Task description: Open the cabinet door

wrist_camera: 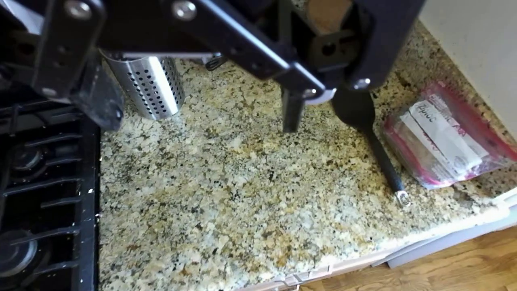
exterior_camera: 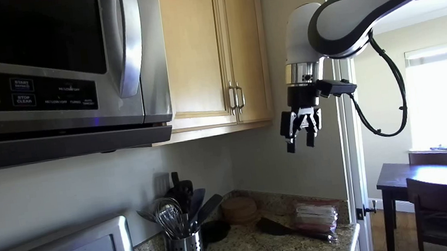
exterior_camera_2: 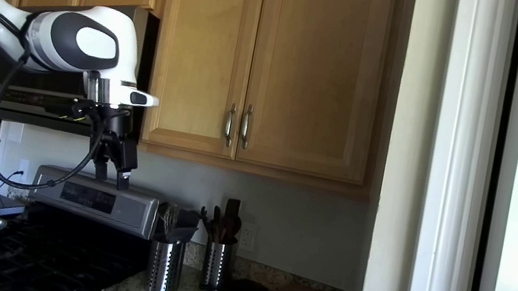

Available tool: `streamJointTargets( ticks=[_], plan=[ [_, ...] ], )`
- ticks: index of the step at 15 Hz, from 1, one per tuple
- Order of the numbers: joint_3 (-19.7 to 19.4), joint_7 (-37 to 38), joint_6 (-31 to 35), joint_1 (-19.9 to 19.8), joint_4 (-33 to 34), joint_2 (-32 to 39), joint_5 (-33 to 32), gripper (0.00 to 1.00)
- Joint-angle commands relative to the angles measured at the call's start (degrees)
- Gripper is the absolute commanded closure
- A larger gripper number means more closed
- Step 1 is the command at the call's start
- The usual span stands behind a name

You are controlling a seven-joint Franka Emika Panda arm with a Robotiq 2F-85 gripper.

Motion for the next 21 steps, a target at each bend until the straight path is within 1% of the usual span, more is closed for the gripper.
streamJointTargets(
  ticks=[1,4,9,15,18,21],
  plan=[
    [-0.47,0.19,-0.09,0.38,1.18,1.24,-0.7,0.0],
    [-0.5,0.2,-0.09,0.4,2.61,3.1,-0.87,0.0],
    [-0.49,0.2,-0.1,0.4,2.76,3.17,-0.89,0.0],
    [-0.75,8.0,6.83,-3.42,5.77,9.66,-2.95,0.0],
    [-1.6,9.81,9.15,-4.68,8.63,13.26,-4.72,0.0],
    [-2.85,9.34,11.37,-4.87,12.26,16.72,-6.26,0.0]
  ],
)
